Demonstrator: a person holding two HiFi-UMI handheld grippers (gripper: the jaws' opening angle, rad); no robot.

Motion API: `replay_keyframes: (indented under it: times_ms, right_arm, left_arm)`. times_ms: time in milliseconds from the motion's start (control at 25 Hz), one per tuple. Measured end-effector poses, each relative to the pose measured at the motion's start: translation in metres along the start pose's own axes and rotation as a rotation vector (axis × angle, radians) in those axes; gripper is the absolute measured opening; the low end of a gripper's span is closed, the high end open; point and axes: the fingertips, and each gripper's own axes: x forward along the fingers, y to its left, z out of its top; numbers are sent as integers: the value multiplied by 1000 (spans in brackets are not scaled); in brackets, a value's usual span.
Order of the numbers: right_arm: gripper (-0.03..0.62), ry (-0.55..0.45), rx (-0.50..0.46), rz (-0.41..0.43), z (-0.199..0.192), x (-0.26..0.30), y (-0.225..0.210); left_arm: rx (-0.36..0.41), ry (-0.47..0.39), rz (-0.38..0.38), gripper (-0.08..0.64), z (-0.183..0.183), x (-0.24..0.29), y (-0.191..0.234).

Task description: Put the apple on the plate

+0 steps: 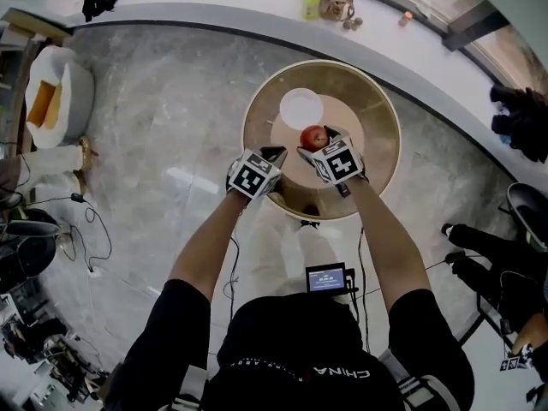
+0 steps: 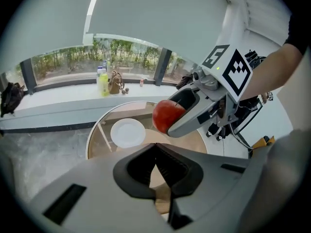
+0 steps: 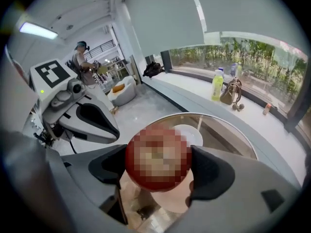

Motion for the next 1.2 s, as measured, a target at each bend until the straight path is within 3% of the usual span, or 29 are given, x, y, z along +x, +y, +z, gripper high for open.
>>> replay_keyframes:
  times_ms: [120,280,520,800,1200]
  right_arm:
    - [387,29,-37,-43,1,56,-34]
    - [387,36,-48,-33,-3,123,-63]
    - [387,65,-84,-98,0,190,-95]
    - [387,124,-127,-100,2,218,-98]
    - [426,142,-62,-92,4,187,-89]
  left_arm:
    - [21,6,12,17,-9,47,46]
    - [-1,-20,56,17,-12,104,98]
    - [-25,-21,64,17,-17,161,139]
    - [-53,-37,67,17,-22,158,153]
    - [-46,-40,48,17,-15,115,136]
